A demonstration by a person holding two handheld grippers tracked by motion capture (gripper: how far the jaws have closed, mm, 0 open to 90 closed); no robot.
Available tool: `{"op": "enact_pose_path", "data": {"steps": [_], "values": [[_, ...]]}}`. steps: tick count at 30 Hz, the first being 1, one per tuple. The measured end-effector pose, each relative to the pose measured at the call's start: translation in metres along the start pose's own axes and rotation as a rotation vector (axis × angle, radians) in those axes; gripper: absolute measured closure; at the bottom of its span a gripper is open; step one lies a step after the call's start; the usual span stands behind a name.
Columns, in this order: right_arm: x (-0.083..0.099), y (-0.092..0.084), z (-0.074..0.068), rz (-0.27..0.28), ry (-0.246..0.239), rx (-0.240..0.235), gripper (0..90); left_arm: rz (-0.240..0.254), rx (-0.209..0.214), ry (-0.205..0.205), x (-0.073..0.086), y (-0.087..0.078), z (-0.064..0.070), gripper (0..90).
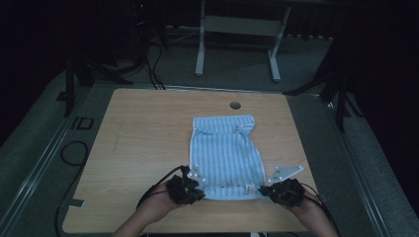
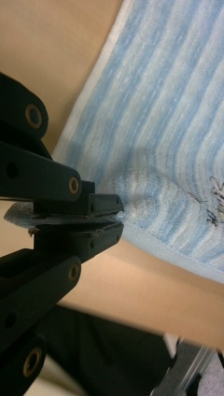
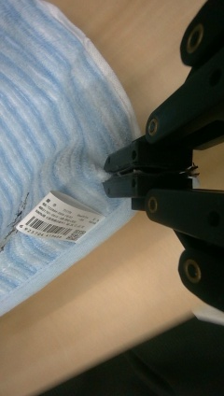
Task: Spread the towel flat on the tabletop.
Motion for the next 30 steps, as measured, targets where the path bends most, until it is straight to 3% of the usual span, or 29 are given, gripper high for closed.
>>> {"op": "enact_pose_path", "data": {"steps": [1, 2, 6, 8, 13, 17, 18, 19, 20, 21, 22, 23, 24, 25, 26, 29, 30], "values": [[0.000, 0.000, 0.000, 0.000, 0.000, 0.000, 87.7, 0.000, 0.000, 0.000, 0.000, 0.000, 0.000, 84.5], [0.003, -0.001, -0.004, -0.003, -0.001, -0.005, 87.7, -0.014, 0.015, 0.022, 0.004, 0.001, 0.009, 84.5], [0.022, -0.006, -0.022, -0.022, 0.017, -0.019, 87.2, -0.039, 0.064, 0.038, 0.016, 0.008, 0.031, 84.1], [0.031, -0.006, -0.030, -0.027, 0.037, -0.030, 87.1, -0.055, 0.063, 0.057, 0.021, 0.013, 0.039, 83.9], [0.050, 0.003, -0.046, -0.066, 0.039, -0.018, 87.2, -0.088, 0.102, 0.052, 0.033, 0.024, 0.056, 83.3], [0.059, 0.001, -0.056, -0.075, 0.050, -0.040, 87.1, -0.107, 0.124, 0.059, 0.039, 0.028, 0.065, 83.3], [0.066, -0.001, -0.063, -0.087, 0.056, -0.066, 86.4, -0.114, 0.156, 0.051, 0.042, 0.029, 0.068, 81.6], [0.066, -0.001, -0.063, -0.087, 0.056, -0.066, 86.4, -0.114, 0.156, 0.051, 0.042, 0.029, 0.068, 81.4], [0.074, 0.000, -0.072, -0.117, 0.051, -0.120, 79.8, -0.120, 0.173, 0.058, 0.044, 0.029, 0.071, 78.2], [0.074, 0.000, -0.072, -0.117, 0.051, -0.120, 79.8, -0.120, 0.193, 0.057, 0.045, 0.029, 0.074, 78.2], [0.077, -0.003, -0.077, -0.104, 0.037, -0.121, 74.5, -0.127, 0.210, 0.070, 0.046, 0.027, 0.077, 65.1], [0.077, -0.003, -0.077, -0.104, 0.037, -0.121, 74.5, -0.123, 0.200, 0.078, 0.046, 0.026, 0.078, 65.1], [0.075, -0.010, -0.073, -0.086, 0.053, -0.111, 72.1, -0.104, 0.187, 0.071, 0.044, 0.021, 0.076, 55.4], [0.075, -0.010, -0.073, -0.086, 0.053, -0.111, 72.1, -0.099, 0.178, 0.067, 0.043, 0.018, 0.073, 55.4], [0.073, -0.012, -0.070, -0.080, 0.054, -0.097, 71.2, -0.079, 0.140, 0.053, 0.040, 0.013, 0.065, 52.1], [0.065, -0.016, -0.051, -0.070, 0.060, -0.036, 66.9, -0.054, 0.098, 0.025, 0.034, 0.004, 0.046, 46.9], [0.058, -0.016, -0.037, -0.060, 0.065, -0.004, 66.8, -0.047, 0.076, 0.018, 0.032, 0.002, 0.037, 46.6]]}}
Point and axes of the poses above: each handheld gripper's, and its own axes: y roughly forward along the jaws, x roughly out of its underside, z roughly to its right, the point moved 5 cm from there along y, roughly forward along the jaws
